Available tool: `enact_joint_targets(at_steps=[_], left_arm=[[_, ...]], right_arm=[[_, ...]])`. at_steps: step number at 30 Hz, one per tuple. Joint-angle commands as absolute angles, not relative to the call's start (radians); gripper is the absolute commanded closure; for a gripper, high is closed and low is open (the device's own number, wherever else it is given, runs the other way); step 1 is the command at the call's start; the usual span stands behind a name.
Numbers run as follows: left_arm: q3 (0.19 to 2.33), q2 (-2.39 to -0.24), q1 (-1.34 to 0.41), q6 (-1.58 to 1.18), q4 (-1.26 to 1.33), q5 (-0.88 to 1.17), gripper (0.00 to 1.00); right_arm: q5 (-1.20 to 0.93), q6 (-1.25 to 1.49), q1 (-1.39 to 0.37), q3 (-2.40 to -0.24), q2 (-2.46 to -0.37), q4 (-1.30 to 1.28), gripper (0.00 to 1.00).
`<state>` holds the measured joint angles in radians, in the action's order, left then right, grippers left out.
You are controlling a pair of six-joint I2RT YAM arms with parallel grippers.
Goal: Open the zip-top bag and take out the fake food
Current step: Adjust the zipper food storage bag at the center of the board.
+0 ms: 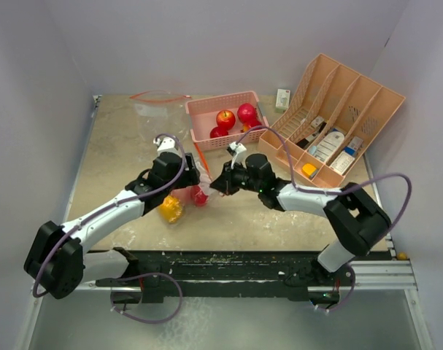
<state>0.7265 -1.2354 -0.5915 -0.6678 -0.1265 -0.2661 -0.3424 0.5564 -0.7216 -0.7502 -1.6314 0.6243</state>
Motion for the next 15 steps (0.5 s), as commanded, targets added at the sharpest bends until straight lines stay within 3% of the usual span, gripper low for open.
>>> enact_joint_targets(at_steps=[1, 3, 15], left_arm=[[0.78, -1.189, -0.593, -0.623, -0.11, -0.251, 0.1], [0.785, -1.178, -0.592, -0.615, -0.082, -0.233, 0.0], [0.798, -1.184, -0.485, -0.663, 0.17, 0.009, 0.01]], right_arm=[[-0.235, 0.339, -0.723, -0.822, -1.492, 0.408, 1.0], [-0.193, 0.289, -0.723, -0.824, -1.437, 0.341, 1.0], [0.105, 0.123, -0.722, -0.805, -1.136, 0.107, 1.0]])
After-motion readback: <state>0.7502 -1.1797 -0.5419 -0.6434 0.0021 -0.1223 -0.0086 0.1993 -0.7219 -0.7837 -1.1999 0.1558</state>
